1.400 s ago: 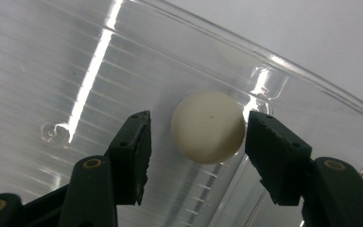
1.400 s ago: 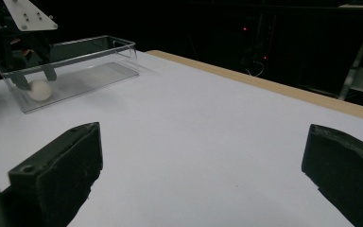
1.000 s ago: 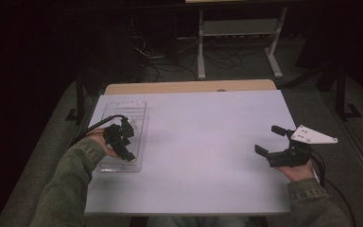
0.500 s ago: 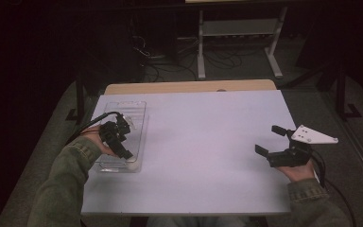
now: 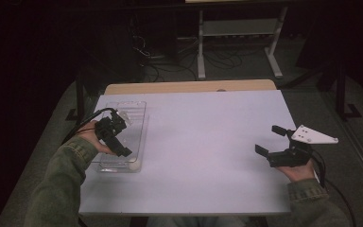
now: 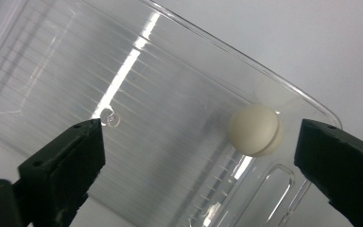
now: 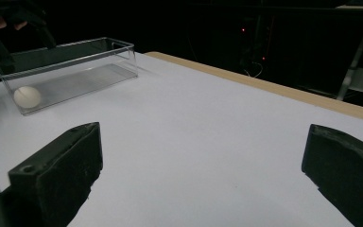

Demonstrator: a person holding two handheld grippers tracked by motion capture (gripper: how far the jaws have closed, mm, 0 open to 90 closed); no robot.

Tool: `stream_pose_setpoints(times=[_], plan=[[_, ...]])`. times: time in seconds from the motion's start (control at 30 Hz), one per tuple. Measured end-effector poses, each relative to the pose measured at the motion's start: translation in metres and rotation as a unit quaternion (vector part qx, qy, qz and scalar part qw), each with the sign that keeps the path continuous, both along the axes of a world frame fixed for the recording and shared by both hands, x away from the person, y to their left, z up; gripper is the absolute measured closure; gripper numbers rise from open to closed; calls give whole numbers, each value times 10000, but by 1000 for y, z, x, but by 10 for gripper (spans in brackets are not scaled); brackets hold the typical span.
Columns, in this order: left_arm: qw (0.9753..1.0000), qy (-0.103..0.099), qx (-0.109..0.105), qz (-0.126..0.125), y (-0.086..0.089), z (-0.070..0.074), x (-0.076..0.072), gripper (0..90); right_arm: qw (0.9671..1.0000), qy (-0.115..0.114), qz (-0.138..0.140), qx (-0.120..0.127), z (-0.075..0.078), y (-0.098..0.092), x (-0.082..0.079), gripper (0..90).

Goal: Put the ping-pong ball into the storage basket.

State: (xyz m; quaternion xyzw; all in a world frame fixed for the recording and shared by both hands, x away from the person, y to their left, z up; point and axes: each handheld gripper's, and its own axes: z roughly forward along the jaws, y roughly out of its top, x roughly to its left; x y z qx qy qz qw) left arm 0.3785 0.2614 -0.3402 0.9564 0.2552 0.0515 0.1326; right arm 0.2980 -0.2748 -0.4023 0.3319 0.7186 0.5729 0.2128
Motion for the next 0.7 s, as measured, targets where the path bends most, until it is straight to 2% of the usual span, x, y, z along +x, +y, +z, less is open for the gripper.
stream_pose_setpoints(times=[0.23,0.43,0.7], plan=[[9994,-160,-278,126,7,5,-2,0,10000,0,-3,-6,1,0,-1,0],[9987,-255,-403,171,13,9,-7,0,10000,-6,-9,-11,1,0,-2,0],[9967,-410,-656,254,21,15,-12,0,10000,-8,-22,-9,1,0,-2,0]])
